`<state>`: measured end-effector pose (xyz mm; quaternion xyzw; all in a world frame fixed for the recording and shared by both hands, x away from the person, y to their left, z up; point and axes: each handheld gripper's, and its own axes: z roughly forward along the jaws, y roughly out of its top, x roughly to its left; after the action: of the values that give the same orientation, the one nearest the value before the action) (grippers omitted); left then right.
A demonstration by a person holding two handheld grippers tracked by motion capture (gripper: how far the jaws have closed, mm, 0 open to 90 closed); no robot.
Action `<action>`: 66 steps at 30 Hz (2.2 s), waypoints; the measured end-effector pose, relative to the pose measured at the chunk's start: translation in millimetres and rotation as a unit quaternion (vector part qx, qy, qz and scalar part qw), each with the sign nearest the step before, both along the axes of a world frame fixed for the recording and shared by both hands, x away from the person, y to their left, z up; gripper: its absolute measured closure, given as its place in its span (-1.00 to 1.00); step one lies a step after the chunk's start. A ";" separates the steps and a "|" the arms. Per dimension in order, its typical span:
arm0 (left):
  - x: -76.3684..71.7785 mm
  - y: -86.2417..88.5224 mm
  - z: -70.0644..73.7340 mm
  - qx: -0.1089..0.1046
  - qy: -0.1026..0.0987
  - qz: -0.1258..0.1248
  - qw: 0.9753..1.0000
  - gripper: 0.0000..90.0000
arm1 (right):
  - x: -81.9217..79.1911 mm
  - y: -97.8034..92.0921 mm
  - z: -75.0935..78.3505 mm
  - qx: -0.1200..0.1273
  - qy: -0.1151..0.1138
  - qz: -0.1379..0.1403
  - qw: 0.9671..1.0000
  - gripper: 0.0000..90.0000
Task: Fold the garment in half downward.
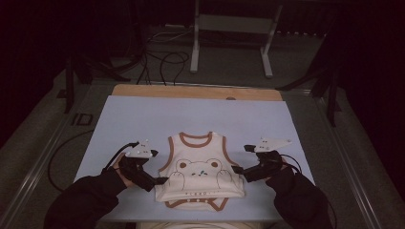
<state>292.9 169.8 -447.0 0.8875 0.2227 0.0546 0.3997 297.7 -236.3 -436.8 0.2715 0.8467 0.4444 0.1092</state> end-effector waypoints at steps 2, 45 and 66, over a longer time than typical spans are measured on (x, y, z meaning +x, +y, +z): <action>4.2 0.4 -0.6 0.000 0.001 0.001 1.000 -1.00 | 4.3 1.5 2.1 0.004 -0.004 0.002 1.000 -0.79; 69.3 -17.1 -4.6 0.015 0.008 -0.010 1.000 -1.00 | 88.1 45.8 -7.0 -0.025 -0.005 0.042 0.999 -0.79; 108.6 -29.5 -34.9 0.029 0.031 -0.008 0.999 -1.00 | 118.1 48.8 -43.5 -0.058 0.031 0.041 0.997 -0.77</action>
<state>401.5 140.3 -482.0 0.9016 0.2259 0.0306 0.3677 415.8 -187.5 -480.3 0.2429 0.8845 0.3902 0.0803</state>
